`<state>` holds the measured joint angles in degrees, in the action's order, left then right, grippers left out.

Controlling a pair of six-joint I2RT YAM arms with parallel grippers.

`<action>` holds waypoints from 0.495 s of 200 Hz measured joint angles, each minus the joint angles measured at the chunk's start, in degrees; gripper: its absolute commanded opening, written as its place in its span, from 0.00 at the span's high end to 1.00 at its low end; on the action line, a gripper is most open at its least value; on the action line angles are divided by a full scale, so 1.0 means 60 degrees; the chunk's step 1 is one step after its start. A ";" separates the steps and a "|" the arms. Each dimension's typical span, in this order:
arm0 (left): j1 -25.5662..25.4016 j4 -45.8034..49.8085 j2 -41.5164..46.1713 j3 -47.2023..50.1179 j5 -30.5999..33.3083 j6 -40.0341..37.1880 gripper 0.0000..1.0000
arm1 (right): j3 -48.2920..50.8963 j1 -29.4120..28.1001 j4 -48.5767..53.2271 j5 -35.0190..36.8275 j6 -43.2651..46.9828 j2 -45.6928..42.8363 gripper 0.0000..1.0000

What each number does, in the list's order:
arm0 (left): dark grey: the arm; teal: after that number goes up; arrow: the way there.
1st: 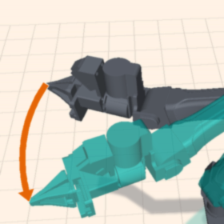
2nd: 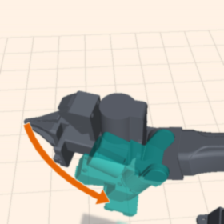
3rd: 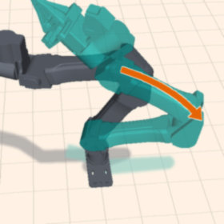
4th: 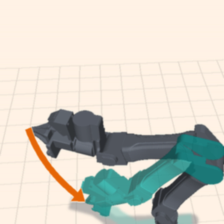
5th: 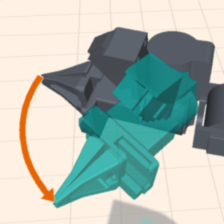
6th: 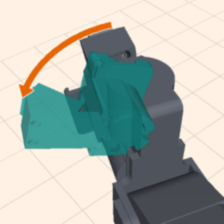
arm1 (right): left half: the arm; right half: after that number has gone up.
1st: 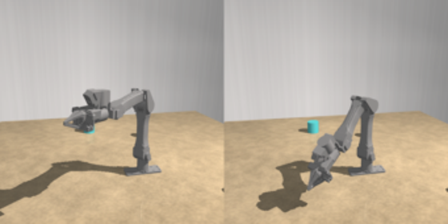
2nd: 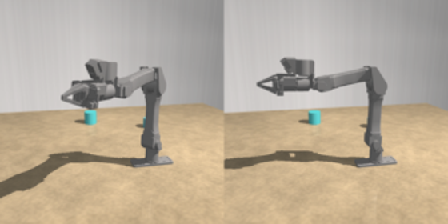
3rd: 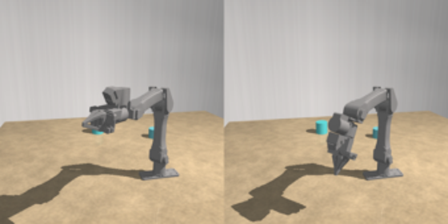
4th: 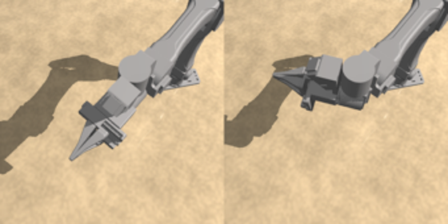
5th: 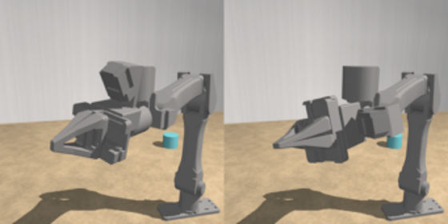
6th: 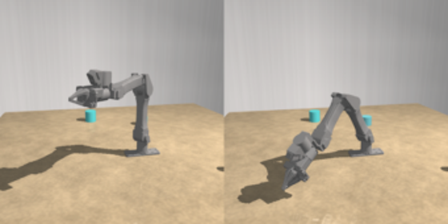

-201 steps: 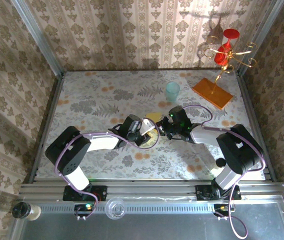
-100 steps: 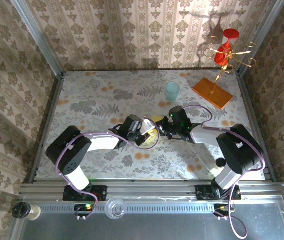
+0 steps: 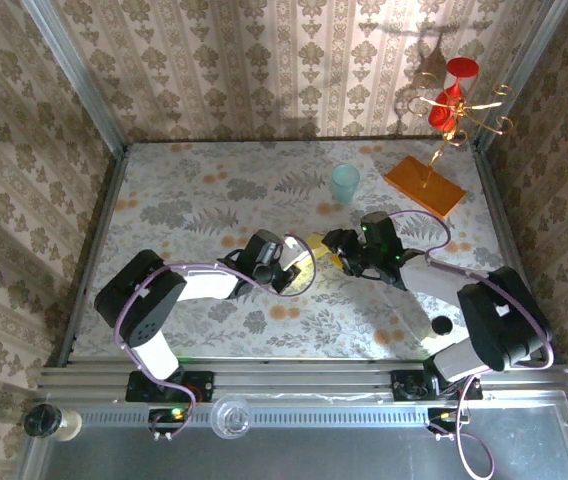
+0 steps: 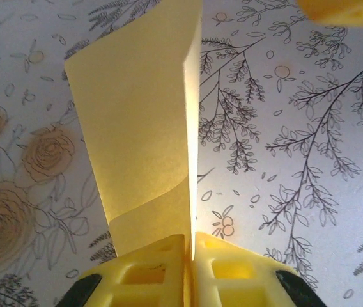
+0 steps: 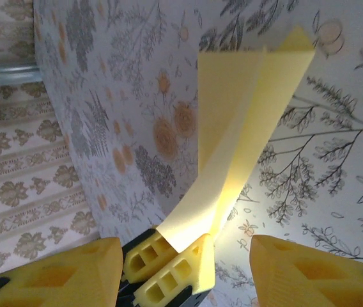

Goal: Fold a paper plane with a square sheet of paper (pick it up from the middle)

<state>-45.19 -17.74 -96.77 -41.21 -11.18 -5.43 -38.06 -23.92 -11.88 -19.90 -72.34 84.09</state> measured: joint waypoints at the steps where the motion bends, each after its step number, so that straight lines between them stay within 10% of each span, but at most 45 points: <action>1: 0.0004 0.0000 0.0000 0.0004 -0.0015 0.0015 0.88 | 0.0000 0.0011 0.0018 0.0015 0.0011 -0.0015 0.43; 99: 0.0495 -0.0022 -0.0444 0.0036 -0.1657 0.1392 0.92 | 0.0051 0.0025 0.0528 0.0291 0.0313 -0.0076 0.42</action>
<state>-42.22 -17.87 -99.44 -40.99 -21.12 2.92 -37.76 -23.77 -8.71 -18.15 -70.46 83.64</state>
